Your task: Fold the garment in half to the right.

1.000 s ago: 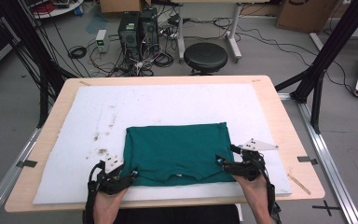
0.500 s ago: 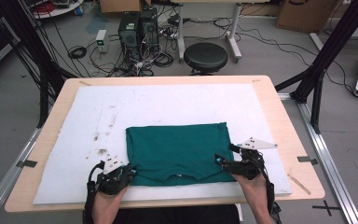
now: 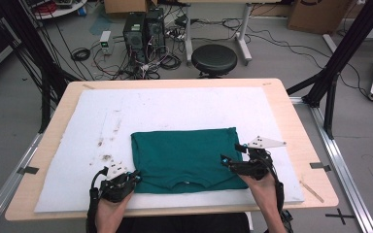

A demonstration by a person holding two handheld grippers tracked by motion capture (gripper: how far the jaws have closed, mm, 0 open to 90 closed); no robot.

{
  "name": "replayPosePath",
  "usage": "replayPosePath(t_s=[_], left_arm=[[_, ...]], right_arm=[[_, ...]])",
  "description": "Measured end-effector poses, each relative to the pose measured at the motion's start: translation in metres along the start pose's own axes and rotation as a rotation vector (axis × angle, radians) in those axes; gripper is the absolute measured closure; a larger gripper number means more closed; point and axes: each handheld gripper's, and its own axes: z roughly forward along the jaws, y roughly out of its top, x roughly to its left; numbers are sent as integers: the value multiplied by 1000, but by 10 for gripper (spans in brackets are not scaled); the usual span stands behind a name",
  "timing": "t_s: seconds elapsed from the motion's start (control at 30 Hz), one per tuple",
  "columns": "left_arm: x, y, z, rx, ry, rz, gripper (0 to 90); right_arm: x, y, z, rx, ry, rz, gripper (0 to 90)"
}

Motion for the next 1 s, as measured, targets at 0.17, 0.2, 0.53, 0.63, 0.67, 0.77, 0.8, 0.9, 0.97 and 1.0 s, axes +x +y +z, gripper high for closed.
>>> replayPosePath(t_s=[0.17, 0.2, 0.53, 0.63, 0.67, 0.77, 0.8, 0.9, 0.97, 1.0], left_arm=[[0, -1, 0, -7, 3, 0, 839], [-1, -1, 0, -6, 5, 1, 839], [-1, -2, 0, -12, 7, 2, 838], [-1, -2, 0, -13, 6, 5, 838], [-1, -2, 0, -12, 7, 4, 837], [0, -2, 0, -12, 3, 0, 837], [0, -2, 0, -12, 3, 1, 837], [0, -2, 0, -12, 3, 1, 837], [0, -2, 0, -11, 2, 1, 836], [0, -2, 0, -9, 1, 0, 836]], right_arm=[[4, 17, 17, 10, 65, -19, 251], [5, 23, 22, 16, 83, -26, 251], [31, 60, 74, 90, 176, -93, 257], [35, 71, 90, 110, 189, -104, 257], [36, 74, 94, 117, 192, -100, 257], [37, 86, 109, 125, 219, -91, 257], [37, 89, 112, 131, 225, -87, 257], [38, 99, 129, 149, 239, -83, 257], [41, 107, 140, 173, 240, -87, 257], [42, 110, 146, 174, 246, -88, 257]])
